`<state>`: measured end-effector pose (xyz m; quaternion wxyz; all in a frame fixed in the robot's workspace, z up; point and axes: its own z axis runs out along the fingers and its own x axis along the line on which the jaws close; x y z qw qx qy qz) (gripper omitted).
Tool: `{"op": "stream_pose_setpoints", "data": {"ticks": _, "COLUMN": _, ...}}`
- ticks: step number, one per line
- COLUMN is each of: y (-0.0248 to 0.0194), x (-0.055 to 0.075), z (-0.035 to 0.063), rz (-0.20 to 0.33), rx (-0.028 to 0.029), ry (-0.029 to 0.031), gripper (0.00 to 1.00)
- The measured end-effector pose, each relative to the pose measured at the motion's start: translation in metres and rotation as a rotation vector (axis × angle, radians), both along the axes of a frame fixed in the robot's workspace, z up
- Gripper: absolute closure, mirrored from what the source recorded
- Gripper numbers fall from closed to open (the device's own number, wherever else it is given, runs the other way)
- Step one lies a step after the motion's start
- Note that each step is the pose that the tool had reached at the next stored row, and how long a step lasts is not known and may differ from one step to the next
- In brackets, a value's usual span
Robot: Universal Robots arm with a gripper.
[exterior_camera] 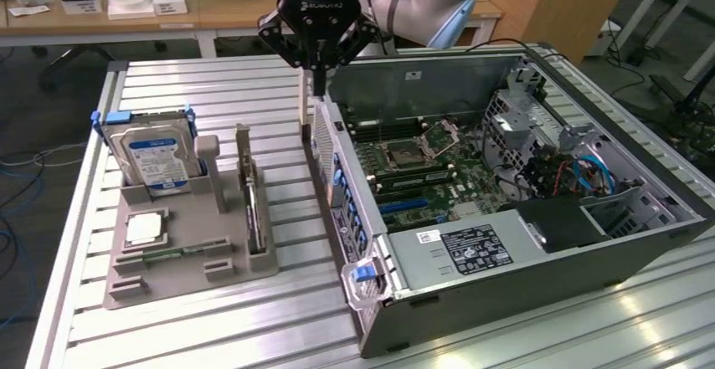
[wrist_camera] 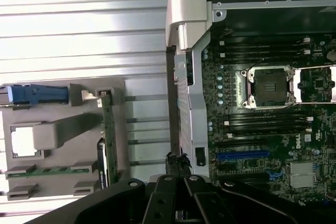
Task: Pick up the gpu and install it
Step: 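Reach for the gpu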
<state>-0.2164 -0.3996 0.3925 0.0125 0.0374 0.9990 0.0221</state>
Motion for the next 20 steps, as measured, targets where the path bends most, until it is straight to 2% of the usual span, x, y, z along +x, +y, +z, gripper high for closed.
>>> {"op": "stream_pose_setpoints", "data": {"ticks": 20, "y": -0.0005, "x": -0.028, "z": -0.0009, "rz": 0.000, "rx": -0.0001, "ry": 0.0001, "gripper": 0.89}}
